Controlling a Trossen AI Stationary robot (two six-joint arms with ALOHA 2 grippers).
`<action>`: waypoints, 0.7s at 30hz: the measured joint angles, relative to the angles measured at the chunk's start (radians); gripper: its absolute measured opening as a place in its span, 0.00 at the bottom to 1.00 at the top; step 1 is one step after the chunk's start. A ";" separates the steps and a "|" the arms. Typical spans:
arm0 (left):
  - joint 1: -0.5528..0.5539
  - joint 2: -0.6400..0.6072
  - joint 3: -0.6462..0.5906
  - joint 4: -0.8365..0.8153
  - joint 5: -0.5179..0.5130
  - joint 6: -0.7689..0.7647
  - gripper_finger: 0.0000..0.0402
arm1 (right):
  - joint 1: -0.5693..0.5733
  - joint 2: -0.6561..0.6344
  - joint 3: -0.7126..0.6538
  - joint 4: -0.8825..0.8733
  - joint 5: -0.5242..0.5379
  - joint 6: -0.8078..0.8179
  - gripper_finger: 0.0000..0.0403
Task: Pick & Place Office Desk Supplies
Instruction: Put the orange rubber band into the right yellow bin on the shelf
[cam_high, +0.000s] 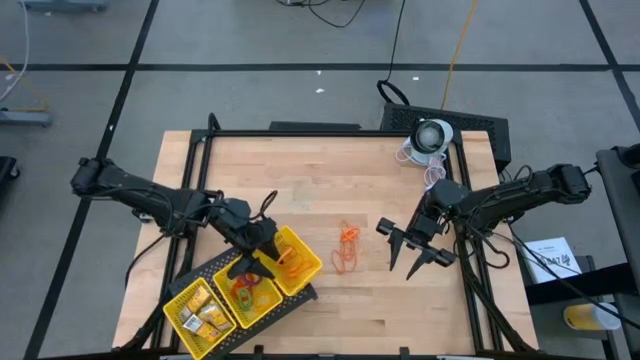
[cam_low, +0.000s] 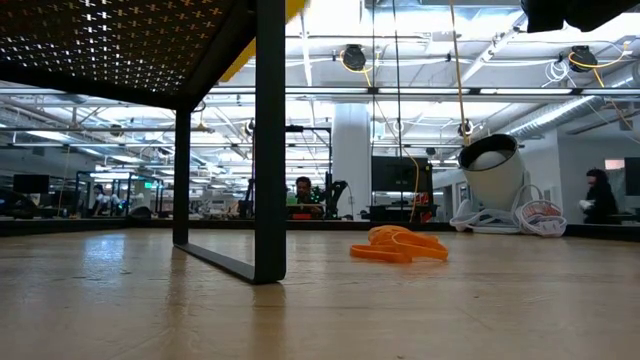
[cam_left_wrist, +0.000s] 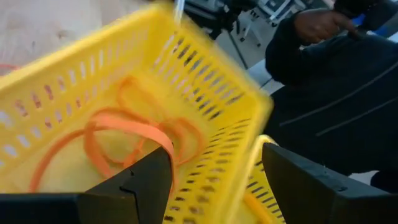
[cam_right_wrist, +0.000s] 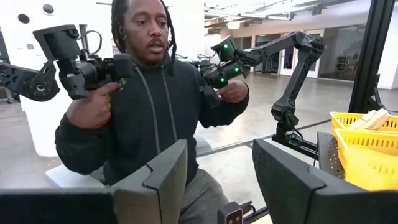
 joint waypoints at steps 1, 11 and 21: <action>-0.001 -0.009 0.000 0.001 0.000 0.000 0.63 | 0.000 0.000 0.000 0.000 0.000 -0.002 0.43; -0.016 -0.107 0.000 -0.030 -0.100 0.035 0.64 | 0.000 0.000 0.000 0.000 0.001 -0.008 0.43; -0.028 -0.049 0.186 -0.328 -0.212 0.011 0.64 | -0.002 0.000 0.000 0.000 0.032 -0.031 0.43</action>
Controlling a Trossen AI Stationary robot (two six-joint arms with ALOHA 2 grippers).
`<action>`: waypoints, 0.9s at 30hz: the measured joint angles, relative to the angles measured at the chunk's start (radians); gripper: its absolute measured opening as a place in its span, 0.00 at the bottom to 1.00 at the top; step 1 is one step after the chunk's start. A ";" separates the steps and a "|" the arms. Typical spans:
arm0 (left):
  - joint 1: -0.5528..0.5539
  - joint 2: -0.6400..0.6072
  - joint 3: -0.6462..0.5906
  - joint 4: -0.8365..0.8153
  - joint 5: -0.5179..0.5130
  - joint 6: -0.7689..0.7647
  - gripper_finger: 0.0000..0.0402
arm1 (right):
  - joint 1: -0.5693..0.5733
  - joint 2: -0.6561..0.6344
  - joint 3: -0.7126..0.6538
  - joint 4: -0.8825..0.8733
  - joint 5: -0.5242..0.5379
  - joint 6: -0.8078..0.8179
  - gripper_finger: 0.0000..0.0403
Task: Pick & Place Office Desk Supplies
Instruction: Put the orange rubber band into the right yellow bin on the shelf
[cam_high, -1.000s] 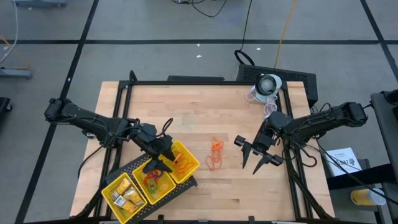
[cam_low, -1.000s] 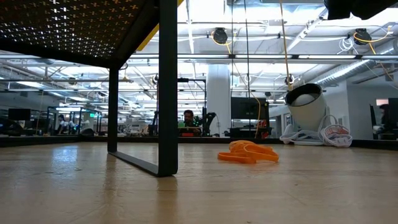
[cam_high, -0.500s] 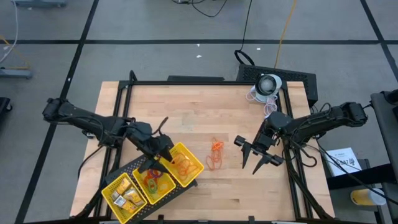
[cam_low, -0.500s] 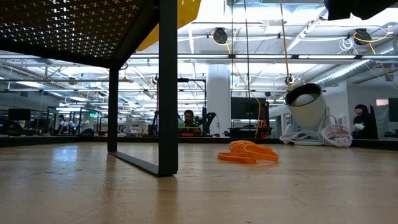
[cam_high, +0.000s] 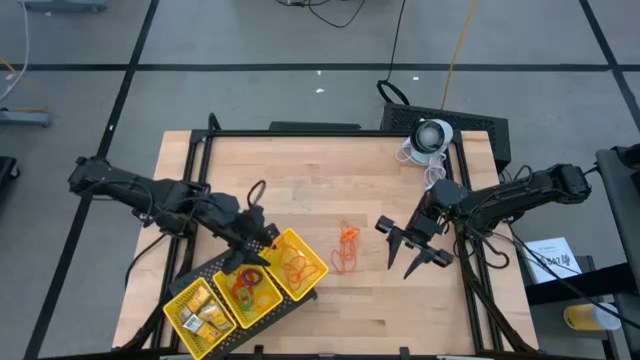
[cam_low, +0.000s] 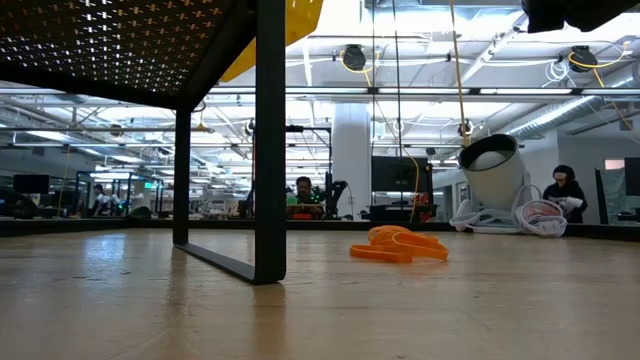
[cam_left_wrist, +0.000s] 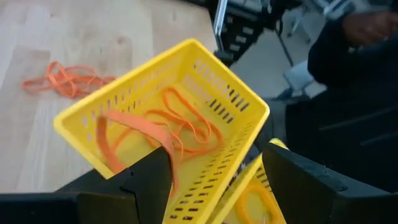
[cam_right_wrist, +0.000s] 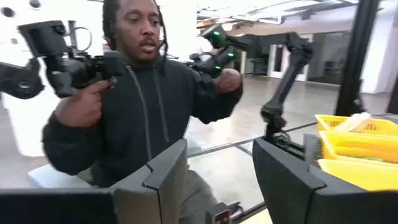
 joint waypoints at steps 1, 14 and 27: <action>-0.005 0.013 0.023 -0.027 0.001 0.010 0.64 | 0.000 0.000 0.000 0.000 0.012 -0.004 0.43; -0.077 0.146 0.216 -0.183 -0.028 0.029 0.64 | 0.000 0.000 0.000 -0.026 0.017 -0.007 0.43; -0.076 0.176 0.216 -0.189 -0.003 -0.003 0.64 | 0.000 0.000 0.000 -0.030 0.018 -0.008 0.42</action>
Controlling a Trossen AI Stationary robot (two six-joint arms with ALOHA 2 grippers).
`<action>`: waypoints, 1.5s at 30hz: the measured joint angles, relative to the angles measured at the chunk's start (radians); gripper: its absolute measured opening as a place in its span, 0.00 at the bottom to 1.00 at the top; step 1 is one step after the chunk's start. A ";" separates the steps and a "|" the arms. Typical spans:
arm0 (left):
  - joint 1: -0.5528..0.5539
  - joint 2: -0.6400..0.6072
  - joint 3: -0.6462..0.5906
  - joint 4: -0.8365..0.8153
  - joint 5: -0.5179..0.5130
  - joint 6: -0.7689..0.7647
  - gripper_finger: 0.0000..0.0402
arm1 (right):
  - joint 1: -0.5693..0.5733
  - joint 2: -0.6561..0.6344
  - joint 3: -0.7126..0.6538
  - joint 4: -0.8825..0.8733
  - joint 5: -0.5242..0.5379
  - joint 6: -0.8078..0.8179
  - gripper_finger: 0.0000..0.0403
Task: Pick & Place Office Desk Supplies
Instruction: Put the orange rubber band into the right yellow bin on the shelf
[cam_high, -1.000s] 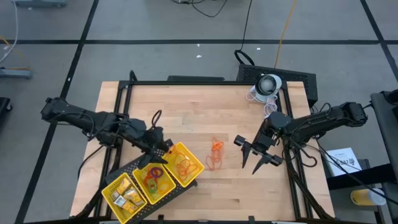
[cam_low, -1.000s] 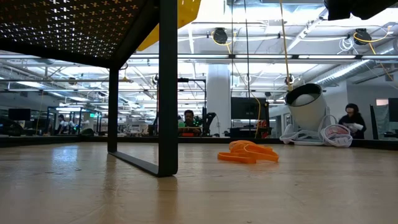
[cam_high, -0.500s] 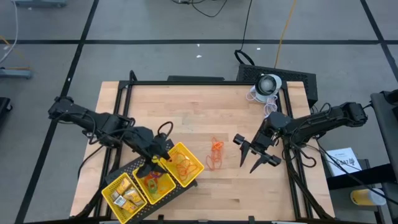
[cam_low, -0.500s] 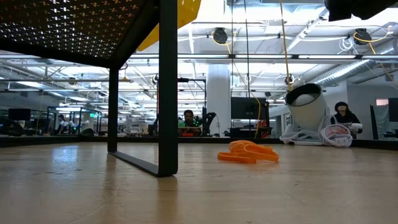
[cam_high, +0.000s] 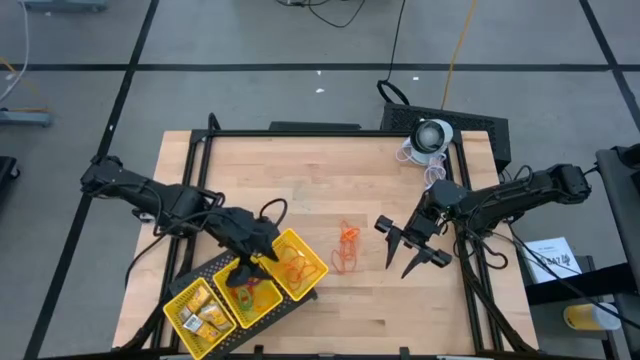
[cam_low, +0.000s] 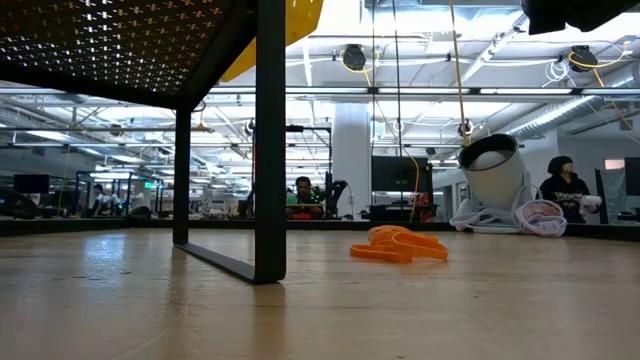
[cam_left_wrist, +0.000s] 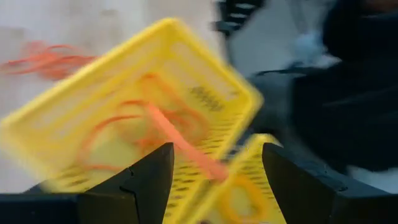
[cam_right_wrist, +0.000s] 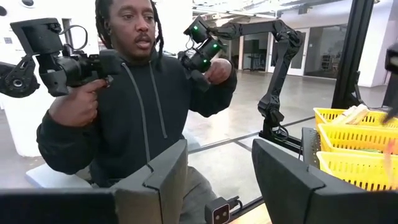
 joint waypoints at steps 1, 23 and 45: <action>0.000 0.000 0.000 -0.019 -0.051 -0.007 0.64 | 0.000 0.000 0.000 0.000 0.000 0.000 0.42; -0.012 -0.239 -0.084 0.130 -0.177 0.388 0.64 | 0.002 0.071 0.000 -0.228 0.647 -0.074 0.41; 0.171 -0.482 -0.504 0.515 -0.278 0.178 0.64 | -0.005 0.506 0.000 -0.501 0.968 -0.151 0.38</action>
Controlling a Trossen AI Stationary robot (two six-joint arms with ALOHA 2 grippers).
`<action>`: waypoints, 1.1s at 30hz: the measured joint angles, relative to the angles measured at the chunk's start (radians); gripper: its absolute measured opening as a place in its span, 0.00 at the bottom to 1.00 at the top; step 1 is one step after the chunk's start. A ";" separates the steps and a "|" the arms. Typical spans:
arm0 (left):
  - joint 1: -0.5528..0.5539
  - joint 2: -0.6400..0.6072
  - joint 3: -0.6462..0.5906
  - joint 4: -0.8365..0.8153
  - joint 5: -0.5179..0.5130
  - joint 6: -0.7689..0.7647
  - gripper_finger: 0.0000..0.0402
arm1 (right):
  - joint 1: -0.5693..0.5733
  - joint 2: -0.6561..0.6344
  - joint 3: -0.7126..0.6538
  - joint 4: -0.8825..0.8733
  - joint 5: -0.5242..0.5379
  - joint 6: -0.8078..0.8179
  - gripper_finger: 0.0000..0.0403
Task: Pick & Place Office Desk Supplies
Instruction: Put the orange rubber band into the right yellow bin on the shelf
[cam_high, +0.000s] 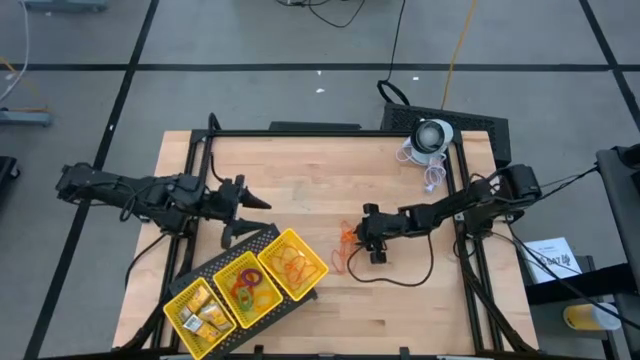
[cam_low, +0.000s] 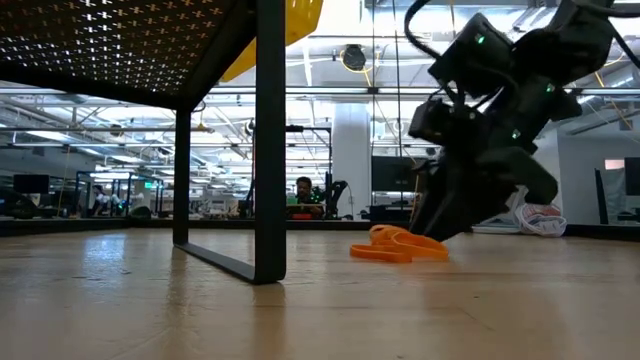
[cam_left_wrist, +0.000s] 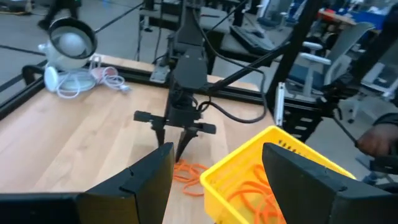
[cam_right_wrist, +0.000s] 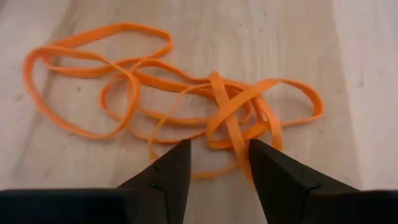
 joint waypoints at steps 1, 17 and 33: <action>0.000 0.004 0.000 0.000 -0.007 0.000 0.64 | -0.004 0.012 0.000 0.008 -0.001 0.000 0.37; 0.000 0.025 -0.002 -0.002 -0.047 0.038 0.64 | -0.019 -0.055 -0.001 0.015 -0.044 0.058 0.18; 0.000 0.025 -0.002 -0.002 -0.067 0.038 0.64 | 0.071 -0.068 -0.001 0.041 -0.112 0.134 0.26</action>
